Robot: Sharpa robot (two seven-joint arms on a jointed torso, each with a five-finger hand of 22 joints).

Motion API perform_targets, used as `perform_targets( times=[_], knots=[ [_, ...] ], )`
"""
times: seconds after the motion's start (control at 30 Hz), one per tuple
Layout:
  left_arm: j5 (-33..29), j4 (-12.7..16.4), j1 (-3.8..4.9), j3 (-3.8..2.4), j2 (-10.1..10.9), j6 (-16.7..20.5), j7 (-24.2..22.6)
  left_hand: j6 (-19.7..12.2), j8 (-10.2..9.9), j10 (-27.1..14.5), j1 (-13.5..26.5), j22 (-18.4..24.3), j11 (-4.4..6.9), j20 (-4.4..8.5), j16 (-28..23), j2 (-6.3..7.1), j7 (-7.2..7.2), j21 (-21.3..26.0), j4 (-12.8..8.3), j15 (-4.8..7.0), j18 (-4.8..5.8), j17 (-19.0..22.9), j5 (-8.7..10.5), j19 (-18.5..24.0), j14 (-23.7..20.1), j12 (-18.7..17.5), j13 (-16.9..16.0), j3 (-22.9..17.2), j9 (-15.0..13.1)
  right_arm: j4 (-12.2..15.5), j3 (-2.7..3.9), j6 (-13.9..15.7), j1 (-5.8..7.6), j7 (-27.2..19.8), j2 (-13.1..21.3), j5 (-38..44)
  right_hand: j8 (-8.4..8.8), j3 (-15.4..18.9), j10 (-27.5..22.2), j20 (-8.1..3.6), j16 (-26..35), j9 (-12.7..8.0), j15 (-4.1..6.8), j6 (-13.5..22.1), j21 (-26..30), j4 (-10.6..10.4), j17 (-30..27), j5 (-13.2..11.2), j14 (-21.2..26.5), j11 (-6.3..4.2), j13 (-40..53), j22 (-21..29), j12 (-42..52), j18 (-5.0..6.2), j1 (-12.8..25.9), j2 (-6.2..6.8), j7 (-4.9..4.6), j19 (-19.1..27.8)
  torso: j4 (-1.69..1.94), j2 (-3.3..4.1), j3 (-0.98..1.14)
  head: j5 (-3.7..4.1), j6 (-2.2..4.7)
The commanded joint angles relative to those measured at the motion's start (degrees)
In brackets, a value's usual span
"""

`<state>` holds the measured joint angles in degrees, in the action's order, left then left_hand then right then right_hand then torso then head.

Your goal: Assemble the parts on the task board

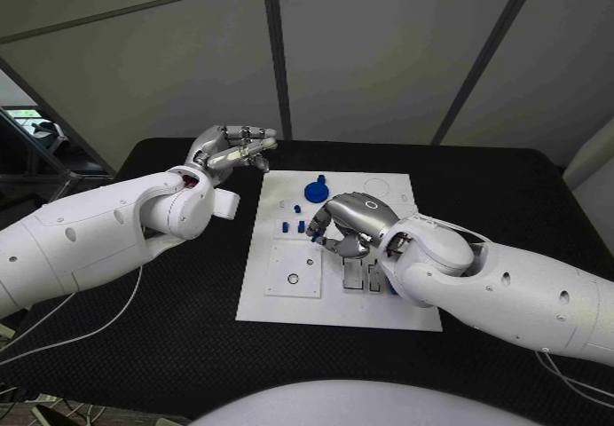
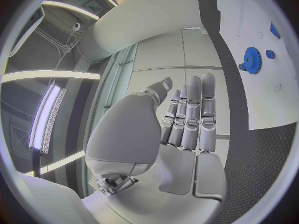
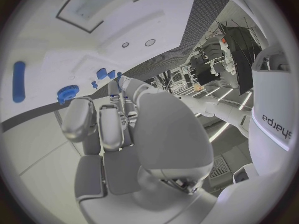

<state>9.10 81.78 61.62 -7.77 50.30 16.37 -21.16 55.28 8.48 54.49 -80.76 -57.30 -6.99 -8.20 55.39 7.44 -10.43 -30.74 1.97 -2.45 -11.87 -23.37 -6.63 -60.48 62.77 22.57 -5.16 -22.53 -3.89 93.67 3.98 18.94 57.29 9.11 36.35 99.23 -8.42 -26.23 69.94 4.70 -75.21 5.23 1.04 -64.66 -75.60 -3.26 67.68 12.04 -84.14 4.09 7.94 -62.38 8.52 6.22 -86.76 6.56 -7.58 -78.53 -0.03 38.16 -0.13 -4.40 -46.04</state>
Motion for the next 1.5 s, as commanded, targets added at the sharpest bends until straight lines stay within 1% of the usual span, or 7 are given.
perform_targets(
  times=[0.03, 0.07, 0.2, 0.4, 0.6, 1.07, 1.5],
  knots=[
    [-0.21, 0.04, 0.11, -0.05, -0.21, -0.55, -0.18, 0.05, -0.3, -0.31, -0.25, 0.06, -0.25, 0.11, -0.36, -0.1, -0.52, 0.27, -0.37, -0.09, 1.39, 0.1, -0.23, -0.02, -0.36, -0.03, 0.05, 0.09, 0.06, -0.46, -0.03, -1.14, -0.25, -1.35, -0.58, -0.81, 0.22, -0.07, 0.9, -0.15, -0.2, 0.08, 0.26, -0.27, -0.33, 0.37, -0.04, 0.0, -2.3, -0.57, 0.02, -0.06, -0.4, -1.05, 0.62, -0.1, -0.24, -0.38, 0.07, -0.03, -0.02, -0.48, -0.34],
    [-0.21, 0.03, 0.11, -0.05, -0.29, -0.57, -0.18, 0.05, -0.3, -0.31, -0.25, 0.06, -0.25, 0.11, -0.36, -0.1, -0.52, 0.27, -0.37, -0.09, 1.39, 0.1, -0.23, -0.02, -0.36, -0.03, 0.05, 0.09, 0.06, -0.58, -0.42, -1.37, -0.41, -1.44, -0.77, -0.86, 0.22, -0.07, 0.9, -0.15, -0.2, 0.08, 0.26, -0.27, -0.33, 0.37, -0.04, 0.0, -2.3, -0.57, 0.02, -0.06, -0.4, -1.05, 0.62, -0.1, -0.24, -0.38, 0.01, -0.04, 0.0, -0.86, -0.47],
    [-0.21, 0.0, 0.12, -0.05, -0.41, -0.61, -0.15, 0.04, -0.31, -0.32, -0.25, 0.06, -0.25, 0.11, -0.37, -0.1, -0.52, 0.28, -0.37, -0.09, 1.39, 0.1, -0.23, -0.02, -0.36, -0.03, 0.06, 0.1, 0.06, -0.72, -1.25, -1.76, -0.59, -1.55, -0.93, -0.91, 0.24, -0.06, 0.9, -0.14, -0.19, 0.08, 0.25, -0.26, -0.35, 0.39, -0.07, -0.01, -2.29, -0.56, 0.03, -0.1, -0.44, -1.06, 0.67, -0.09, -0.26, -0.38, -0.06, -0.03, 0.06, -1.29, -0.74],
    [-0.21, -0.11, 0.12, -0.05, -0.54, -0.62, -0.13, 0.0, -0.33, -0.39, -0.2, 0.11, -0.28, 0.09, -0.41, -0.1, -0.54, 0.33, -0.37, -0.12, 1.41, 0.14, -0.23, -0.02, -0.38, -0.05, 0.08, 0.16, 0.06, -1.27, -1.8, -2.85, -0.79, -1.7, -1.2, -1.0, 0.3, -0.01, 0.89, -0.12, -0.17, 0.08, 0.22, -0.22, -0.42, 0.44, -0.14, -0.02, -2.28, -0.52, 0.04, -0.21, -0.57, -1.08, 0.89, -0.03, -0.29, -0.4, -0.12, -0.09, 0.04, -1.62, -1.11],
    [-0.21, -0.2, 0.12, -0.05, -0.65, -0.72, -0.09, 0.0, -0.33, -0.39, -0.2, 0.11, -0.28, 0.09, -0.41, -0.1, -0.54, 0.33, -0.37, -0.12, 1.41, 0.14, -0.23, -0.02, -0.38, -0.05, 0.08, 0.16, 0.06, -1.46, -1.97, -3.92, -0.97, -1.65, -1.37, -1.09, 0.32, 0.03, 0.9, -0.11, -0.2, 0.08, 0.21, -0.22, -0.45, 0.46, -0.11, 0.0, -2.28, -0.52, 0.05, -0.25, -0.61, -1.09, 0.99, 0.0, -0.29, -0.41, -0.08, -0.06, 0.02, -1.75, -1.39],
    [-0.21, -0.43, 0.12, -0.05, -0.79, -1.04, 0.0, 0.0, -0.33, -0.39, -0.2, 0.11, -0.28, 0.09, -0.41, -0.1, -0.54, 0.33, -0.37, -0.12, 1.41, 0.14, -0.23, -0.02, -0.38, -0.05, 0.08, 0.16, 0.06, -2.36, -2.05, -4.41, -1.17, -0.64, -1.69, -0.23, 0.34, 0.05, 0.91, -0.11, -0.18, 0.08, 0.2, -0.21, -0.44, 0.49, -0.16, 0.03, -2.27, -0.51, 0.05, -0.22, -0.65, -1.08, 1.06, 0.01, -0.3, -0.38, -0.11, -0.07, 0.03, -2.02, -1.84],
    [-0.21, -0.49, 0.12, -0.05, -0.92, -1.2, 0.1, -0.02, -0.33, -0.47, -0.15, 0.16, -0.31, 0.07, -0.46, -0.13, -0.56, 0.41, -0.35, -0.16, 1.42, 0.19, -0.22, -0.02, -0.4, -0.05, 0.1, 0.22, 0.06, -3.2, -2.06, -5.11, -1.27, 0.58, -2.38, 0.5, 0.38, 0.09, 0.91, -0.1, -0.14, 0.08, 0.19, -0.19, -0.41, 0.52, -0.25, 0.06, -2.25, -0.5, 0.06, -0.14, -0.72, -1.07, 1.18, 0.05, -0.31, -0.34, -0.08, -0.09, 0.01, -2.11, -1.95]
  ],
)
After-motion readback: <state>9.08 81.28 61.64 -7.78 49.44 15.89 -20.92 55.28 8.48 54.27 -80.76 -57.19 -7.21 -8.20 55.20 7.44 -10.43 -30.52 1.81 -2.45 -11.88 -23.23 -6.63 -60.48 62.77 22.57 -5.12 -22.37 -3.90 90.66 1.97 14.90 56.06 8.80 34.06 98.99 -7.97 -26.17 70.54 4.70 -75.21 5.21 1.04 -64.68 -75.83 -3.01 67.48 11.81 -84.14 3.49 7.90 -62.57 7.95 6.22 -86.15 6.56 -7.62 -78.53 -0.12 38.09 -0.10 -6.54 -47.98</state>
